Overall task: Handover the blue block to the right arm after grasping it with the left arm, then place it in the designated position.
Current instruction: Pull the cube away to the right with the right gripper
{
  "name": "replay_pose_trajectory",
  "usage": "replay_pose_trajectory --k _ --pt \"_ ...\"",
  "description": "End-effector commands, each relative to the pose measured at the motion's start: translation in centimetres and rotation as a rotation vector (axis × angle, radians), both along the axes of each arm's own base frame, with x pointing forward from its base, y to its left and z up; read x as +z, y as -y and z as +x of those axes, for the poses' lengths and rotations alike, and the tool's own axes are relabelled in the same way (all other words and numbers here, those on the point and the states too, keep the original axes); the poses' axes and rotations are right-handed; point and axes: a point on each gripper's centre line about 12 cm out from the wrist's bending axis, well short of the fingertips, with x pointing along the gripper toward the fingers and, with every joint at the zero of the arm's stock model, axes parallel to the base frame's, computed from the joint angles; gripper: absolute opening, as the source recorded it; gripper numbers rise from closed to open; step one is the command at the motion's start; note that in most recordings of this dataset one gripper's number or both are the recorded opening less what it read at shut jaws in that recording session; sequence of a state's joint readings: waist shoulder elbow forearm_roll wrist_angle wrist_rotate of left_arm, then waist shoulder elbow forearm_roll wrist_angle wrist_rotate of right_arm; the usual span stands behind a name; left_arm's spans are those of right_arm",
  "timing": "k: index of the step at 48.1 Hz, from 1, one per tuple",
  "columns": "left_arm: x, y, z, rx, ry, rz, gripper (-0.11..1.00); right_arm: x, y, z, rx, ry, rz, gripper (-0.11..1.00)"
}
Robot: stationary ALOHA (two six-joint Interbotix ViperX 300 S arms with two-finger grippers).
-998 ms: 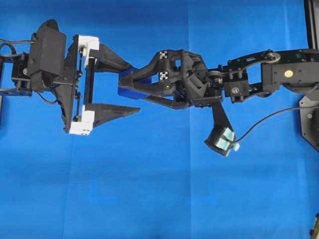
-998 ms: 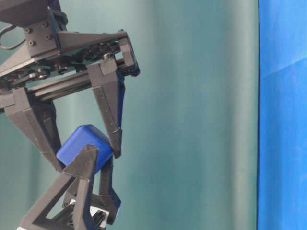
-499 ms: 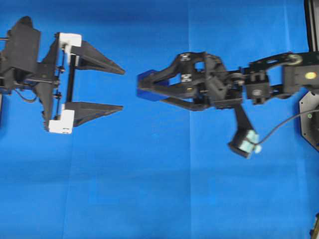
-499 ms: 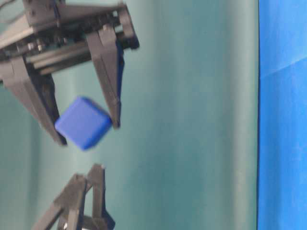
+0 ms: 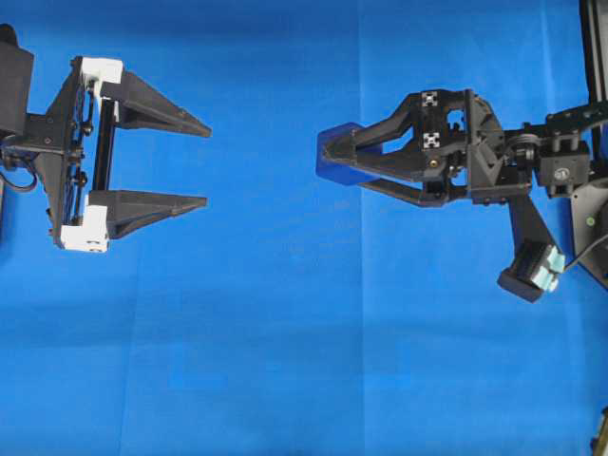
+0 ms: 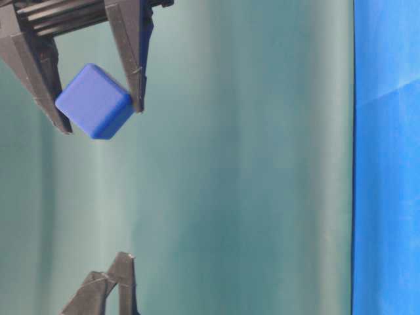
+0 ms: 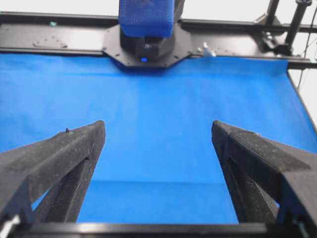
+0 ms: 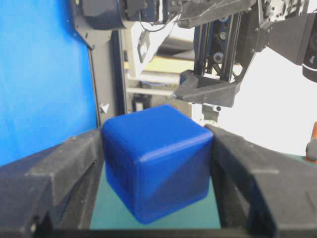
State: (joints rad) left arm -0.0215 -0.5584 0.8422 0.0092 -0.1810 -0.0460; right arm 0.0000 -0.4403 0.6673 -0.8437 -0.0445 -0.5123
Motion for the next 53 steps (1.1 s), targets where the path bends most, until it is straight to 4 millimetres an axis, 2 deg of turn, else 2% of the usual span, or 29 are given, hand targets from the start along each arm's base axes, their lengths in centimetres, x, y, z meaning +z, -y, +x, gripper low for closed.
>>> replay_pose_trajectory --k 1,4,34,42,53 --pt "1.0 -0.1 0.1 0.003 0.031 -0.001 0.92 0.9 -0.2 -0.2 -0.001 0.026 0.041 0.48" --pt "1.0 -0.1 0.1 0.003 0.031 0.001 0.92 1.0 -0.1 -0.2 -0.017 0.026 0.109 0.48" --pt "0.9 -0.1 0.1 0.001 0.028 0.024 0.92 0.8 -0.5 -0.9 -0.248 -0.036 1.192 0.48" --pt "0.9 -0.1 0.1 0.001 0.028 0.022 0.92 1.2 -0.5 -1.3 -0.272 -0.03 1.361 0.48" --pt "0.8 -0.1 0.1 0.001 0.027 0.021 0.92 1.1 -0.5 -1.4 -0.286 -0.033 1.4 0.48"
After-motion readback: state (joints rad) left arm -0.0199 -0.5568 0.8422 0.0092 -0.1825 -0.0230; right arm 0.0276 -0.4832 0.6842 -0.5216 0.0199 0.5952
